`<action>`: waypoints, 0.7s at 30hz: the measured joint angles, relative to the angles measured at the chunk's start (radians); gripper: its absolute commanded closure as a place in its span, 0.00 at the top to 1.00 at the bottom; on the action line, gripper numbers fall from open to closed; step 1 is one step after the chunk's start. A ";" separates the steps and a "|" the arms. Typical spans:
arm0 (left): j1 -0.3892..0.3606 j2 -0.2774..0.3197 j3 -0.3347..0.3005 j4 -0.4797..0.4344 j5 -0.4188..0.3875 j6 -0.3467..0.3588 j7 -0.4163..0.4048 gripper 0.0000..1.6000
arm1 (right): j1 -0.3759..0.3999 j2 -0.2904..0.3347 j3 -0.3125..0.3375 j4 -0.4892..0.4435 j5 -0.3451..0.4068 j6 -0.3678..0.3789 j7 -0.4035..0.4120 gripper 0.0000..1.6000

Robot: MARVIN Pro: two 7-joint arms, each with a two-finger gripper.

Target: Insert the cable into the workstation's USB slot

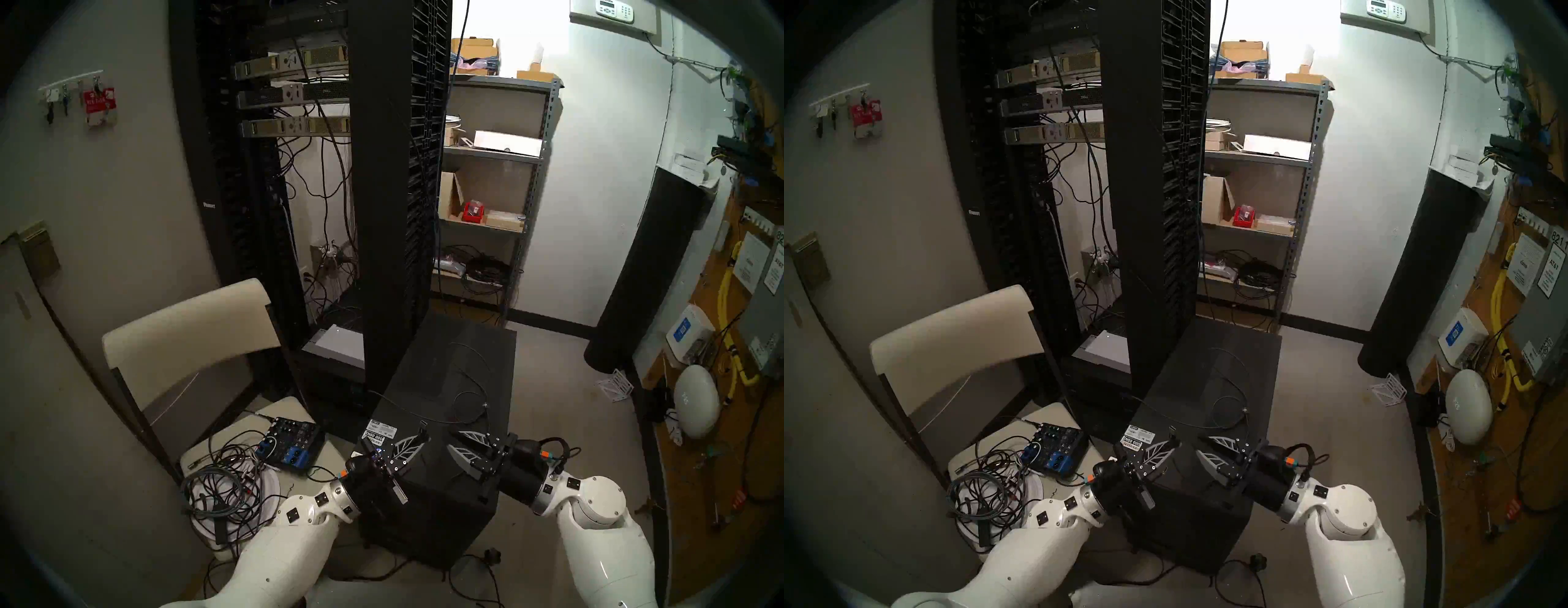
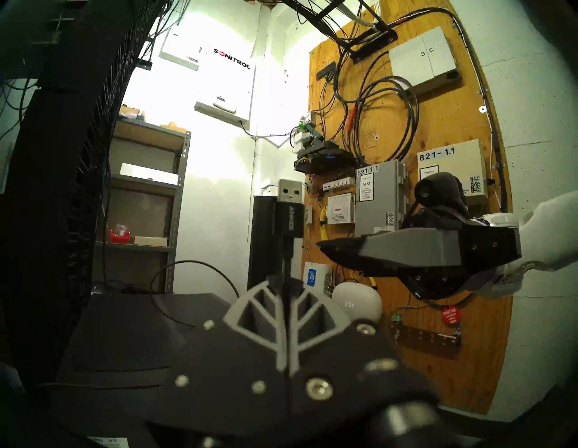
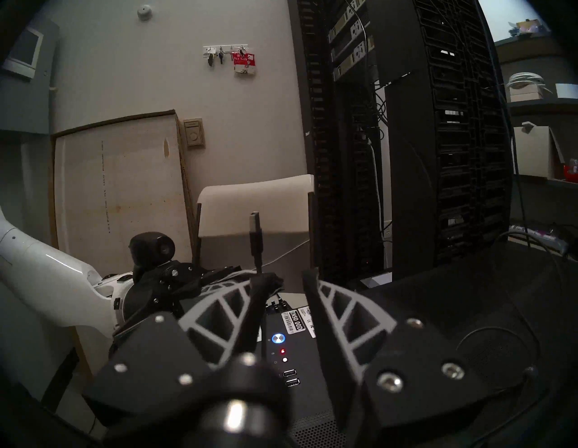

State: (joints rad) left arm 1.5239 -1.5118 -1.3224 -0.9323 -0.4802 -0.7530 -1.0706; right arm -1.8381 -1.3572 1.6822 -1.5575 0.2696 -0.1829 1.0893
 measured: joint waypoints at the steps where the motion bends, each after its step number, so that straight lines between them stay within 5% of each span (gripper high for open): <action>1: 0.000 0.001 0.003 -0.008 -0.006 0.011 -0.006 0.00 | 0.001 0.000 -0.003 0.000 -0.001 0.001 0.001 0.50; 19: 0.052 0.079 0.083 -0.193 -0.294 0.371 -0.045 0.00 | 0.000 -0.001 0.002 -0.004 -0.002 0.000 0.021 0.55; 21: 0.053 0.090 0.091 -0.202 -0.315 0.400 -0.030 0.00 | -0.002 -0.001 0.004 -0.008 0.000 0.001 0.025 0.65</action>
State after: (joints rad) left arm 1.5772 -1.4220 -1.2310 -1.1343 -0.7950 -0.3534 -1.1004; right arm -1.8403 -1.3584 1.6867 -1.5653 0.2699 -0.1816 1.1146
